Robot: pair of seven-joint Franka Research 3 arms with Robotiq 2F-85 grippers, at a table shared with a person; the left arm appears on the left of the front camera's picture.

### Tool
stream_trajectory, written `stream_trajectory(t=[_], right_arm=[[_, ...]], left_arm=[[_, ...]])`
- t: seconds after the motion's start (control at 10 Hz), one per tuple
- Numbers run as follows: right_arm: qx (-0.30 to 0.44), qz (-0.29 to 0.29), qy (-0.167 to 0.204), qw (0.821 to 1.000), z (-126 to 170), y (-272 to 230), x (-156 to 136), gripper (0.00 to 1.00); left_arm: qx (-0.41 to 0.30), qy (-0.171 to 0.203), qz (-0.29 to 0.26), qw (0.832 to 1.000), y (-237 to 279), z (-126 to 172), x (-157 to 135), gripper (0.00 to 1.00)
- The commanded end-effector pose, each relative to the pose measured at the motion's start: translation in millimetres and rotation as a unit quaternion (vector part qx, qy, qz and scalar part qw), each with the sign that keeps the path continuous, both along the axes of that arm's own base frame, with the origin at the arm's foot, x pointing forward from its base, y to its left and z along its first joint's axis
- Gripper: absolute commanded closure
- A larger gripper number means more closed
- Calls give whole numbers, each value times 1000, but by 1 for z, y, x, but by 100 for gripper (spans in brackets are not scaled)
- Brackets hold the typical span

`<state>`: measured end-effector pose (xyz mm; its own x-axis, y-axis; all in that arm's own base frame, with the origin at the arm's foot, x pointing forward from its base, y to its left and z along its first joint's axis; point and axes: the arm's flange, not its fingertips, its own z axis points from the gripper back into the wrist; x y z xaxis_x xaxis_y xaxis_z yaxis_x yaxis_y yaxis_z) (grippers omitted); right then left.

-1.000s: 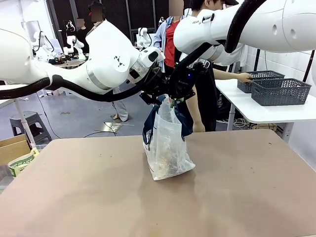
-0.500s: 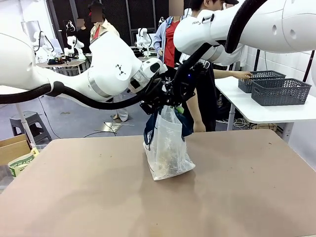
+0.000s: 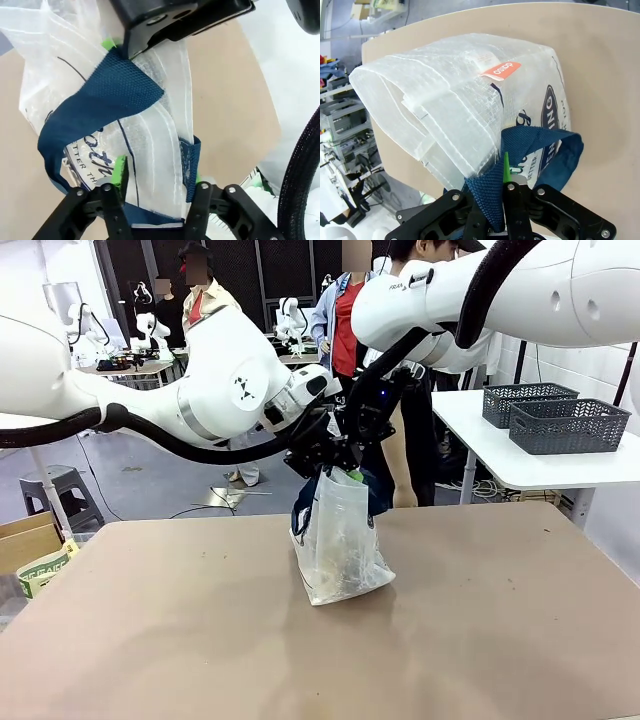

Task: Transfer purchased items from the store into the shopping bag.
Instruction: Move the Reusable shopping bag to the right side of the table.

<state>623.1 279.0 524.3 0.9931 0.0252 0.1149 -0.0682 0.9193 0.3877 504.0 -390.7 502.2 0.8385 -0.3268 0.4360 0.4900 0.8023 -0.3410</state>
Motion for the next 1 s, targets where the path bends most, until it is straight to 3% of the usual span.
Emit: stream_trajectory(t=[0.0, 0.6, 0.8, 0.9], right_arm=[[10, -15, -3, 1000, 1, 0, 1, 100], [2, 28, -5, 1000, -1, -3, -1, 100], [1, 76, -6, 997, -3, -1, -2, 100], [-4, 26, -1, 1000, -3, 4, -3, 100]], left_arm=[[18, 10, 12, 1000, 4, 5, -6, 100], [38, 9, 11, 999, 20, 11, -14, 100], [41, 12, 2, 999, 17, 10, -13, 100], [52, 17, -2, 999, 13, 7, -11, 100]])
